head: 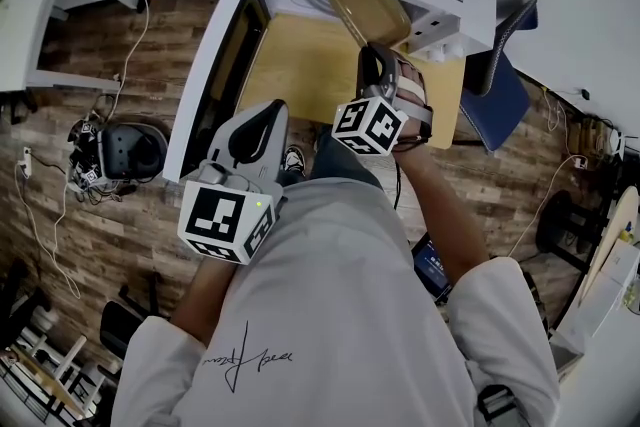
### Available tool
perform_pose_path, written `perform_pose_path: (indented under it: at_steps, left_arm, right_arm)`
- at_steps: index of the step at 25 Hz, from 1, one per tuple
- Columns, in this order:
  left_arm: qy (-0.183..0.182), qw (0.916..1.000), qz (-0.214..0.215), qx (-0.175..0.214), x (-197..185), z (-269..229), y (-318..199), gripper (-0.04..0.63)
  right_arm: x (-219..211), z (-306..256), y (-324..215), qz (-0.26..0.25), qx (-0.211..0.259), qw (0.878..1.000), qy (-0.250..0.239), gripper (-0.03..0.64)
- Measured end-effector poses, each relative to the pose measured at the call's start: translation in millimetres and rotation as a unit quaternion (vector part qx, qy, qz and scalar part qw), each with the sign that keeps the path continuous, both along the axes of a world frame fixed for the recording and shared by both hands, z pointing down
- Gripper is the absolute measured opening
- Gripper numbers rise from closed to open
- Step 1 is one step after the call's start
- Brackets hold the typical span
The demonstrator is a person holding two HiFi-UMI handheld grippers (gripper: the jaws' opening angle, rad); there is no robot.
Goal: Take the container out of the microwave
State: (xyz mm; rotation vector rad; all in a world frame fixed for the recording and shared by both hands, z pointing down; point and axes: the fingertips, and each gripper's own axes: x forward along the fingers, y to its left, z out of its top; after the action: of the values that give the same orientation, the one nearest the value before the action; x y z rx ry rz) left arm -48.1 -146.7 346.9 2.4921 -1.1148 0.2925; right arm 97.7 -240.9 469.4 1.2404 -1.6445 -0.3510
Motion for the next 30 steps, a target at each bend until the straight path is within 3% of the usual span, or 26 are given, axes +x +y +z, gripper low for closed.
perform_pose_path:
  at_steps: [30]
  left_arm:
    - [0.007,0.9998,0.016,0.014,-14.7,-3.6,29.7,-0.006]
  right_arm:
    - [-1.7,-26.6,56.2,0.041,-0.013,0.995,-0.087,0.058]
